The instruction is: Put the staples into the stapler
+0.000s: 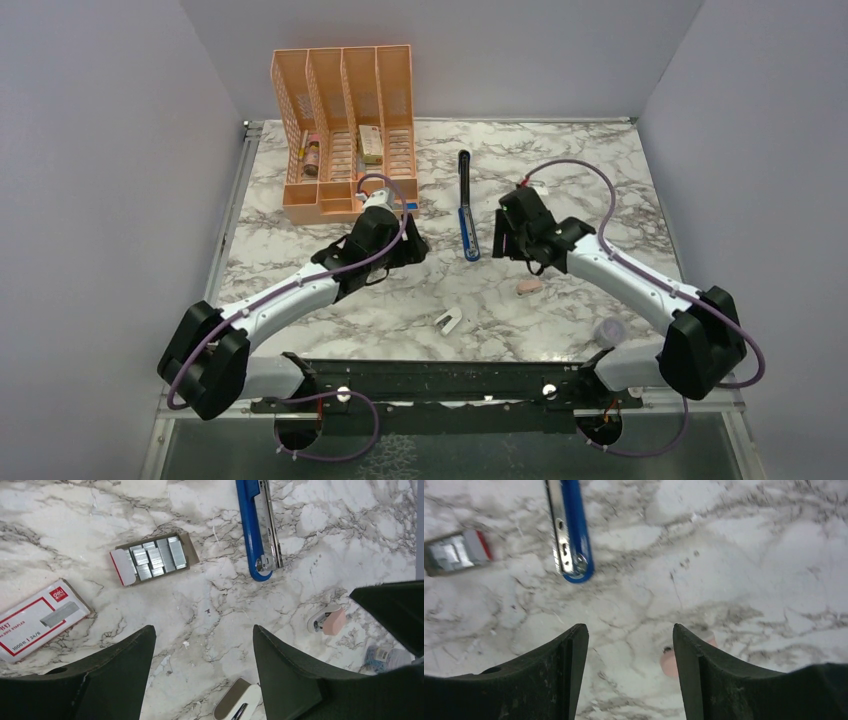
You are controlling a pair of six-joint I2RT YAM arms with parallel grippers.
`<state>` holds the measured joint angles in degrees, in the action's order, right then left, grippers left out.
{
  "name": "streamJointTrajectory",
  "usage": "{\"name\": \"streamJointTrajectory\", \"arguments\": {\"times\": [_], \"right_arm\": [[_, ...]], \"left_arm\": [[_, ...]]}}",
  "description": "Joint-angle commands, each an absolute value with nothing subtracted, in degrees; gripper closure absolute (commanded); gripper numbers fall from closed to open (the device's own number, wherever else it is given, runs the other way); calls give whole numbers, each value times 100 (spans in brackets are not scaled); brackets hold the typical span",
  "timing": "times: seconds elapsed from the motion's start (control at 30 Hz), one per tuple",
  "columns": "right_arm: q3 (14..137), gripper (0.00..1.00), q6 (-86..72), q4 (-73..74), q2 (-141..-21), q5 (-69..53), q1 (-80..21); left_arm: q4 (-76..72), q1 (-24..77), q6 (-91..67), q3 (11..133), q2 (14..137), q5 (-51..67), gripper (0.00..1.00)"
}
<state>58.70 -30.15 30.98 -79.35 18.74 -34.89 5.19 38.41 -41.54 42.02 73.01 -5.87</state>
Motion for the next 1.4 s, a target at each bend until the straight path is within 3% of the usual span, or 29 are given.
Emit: {"name": "streamJointTrajectory", "arguments": {"times": [0.0, 0.2, 0.77, 0.9, 1.07, 1.27, 1.37], "right_arm": [[5367, 31, -3926, 4145, -7454, 2325, -3481], [4668, 27, -4699, 4210, -7334, 2325, -3482], [4623, 26, -5599, 3837, -8184, 2899, -3483], [4538, 35, -5806, 3826, -8427, 2931, -3480], [4406, 53, -5654, 3578, -8424, 2880, -3472], [4392, 72, -4499, 2907, -8343, 2326, -3472], [4395, 75, -3940, 2696, -8302, 2056, -3476]], "left_arm": [[306, 3823, -3712, 4407, 7140, -653, 28], [63, 3825, -3803, 4415, 7362, -313, 28], [106, 3829, -3771, 4289, 7512, -340, 28], [169, 3823, -3766, 4322, 7592, -357, 28], [222, 3824, -3761, 4341, 7638, -369, 28], [202, 3823, -3837, 4333, 7724, -316, 28], [173, 3830, -3890, 4325, 7772, -293, 28]]}}
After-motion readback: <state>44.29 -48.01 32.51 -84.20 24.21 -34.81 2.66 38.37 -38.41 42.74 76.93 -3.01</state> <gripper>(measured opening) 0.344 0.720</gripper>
